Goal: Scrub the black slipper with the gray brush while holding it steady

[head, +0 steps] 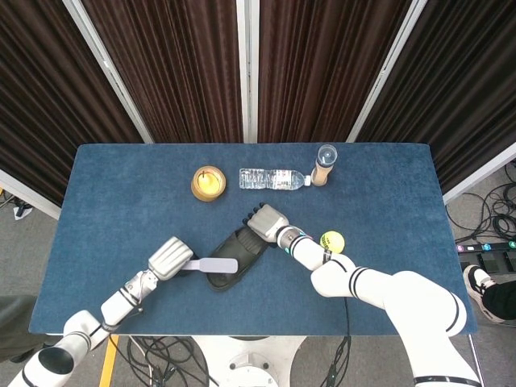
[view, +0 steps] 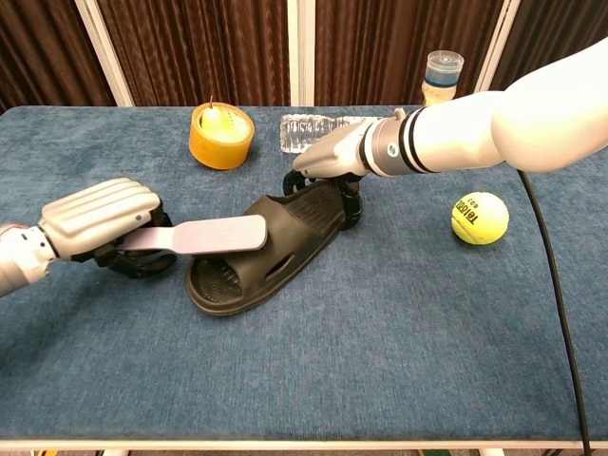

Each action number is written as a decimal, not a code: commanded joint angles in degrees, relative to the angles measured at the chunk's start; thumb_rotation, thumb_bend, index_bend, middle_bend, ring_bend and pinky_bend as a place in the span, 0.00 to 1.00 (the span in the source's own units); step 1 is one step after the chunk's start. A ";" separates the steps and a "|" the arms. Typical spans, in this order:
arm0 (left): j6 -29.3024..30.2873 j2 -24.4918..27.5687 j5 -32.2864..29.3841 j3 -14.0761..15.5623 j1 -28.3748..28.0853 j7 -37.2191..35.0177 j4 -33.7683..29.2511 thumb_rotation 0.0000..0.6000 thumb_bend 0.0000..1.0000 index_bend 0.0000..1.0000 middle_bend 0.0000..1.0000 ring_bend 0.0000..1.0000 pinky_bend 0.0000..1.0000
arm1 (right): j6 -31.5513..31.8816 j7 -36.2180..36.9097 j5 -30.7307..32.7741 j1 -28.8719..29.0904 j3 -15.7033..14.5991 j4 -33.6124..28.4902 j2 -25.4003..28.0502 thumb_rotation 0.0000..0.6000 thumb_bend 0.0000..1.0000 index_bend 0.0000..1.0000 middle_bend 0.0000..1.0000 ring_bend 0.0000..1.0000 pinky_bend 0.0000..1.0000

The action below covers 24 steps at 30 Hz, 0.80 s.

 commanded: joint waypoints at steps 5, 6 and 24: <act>5.70 4.36 -1.45 -1.96 1.03 -2.42 -7.06 1.00 0.47 1.00 1.00 1.00 1.00 | 0.14 0.39 -0.47 -0.14 -0.05 -0.13 0.14 1.00 0.32 0.44 0.34 0.15 0.15; 5.38 4.64 -1.96 -2.55 0.72 -2.58 -7.67 1.00 0.47 1.00 1.00 1.00 1.00 | 0.20 0.43 -0.54 -0.15 -0.04 -0.17 0.16 1.00 0.32 0.44 0.34 0.15 0.15; -6.79 2.95 -2.89 -1.53 -3.35 2.00 -6.24 1.00 0.47 1.00 1.00 1.00 1.00 | 1.05 -0.10 0.16 -0.02 -0.36 -1.42 0.90 1.00 0.32 0.44 0.34 0.15 0.15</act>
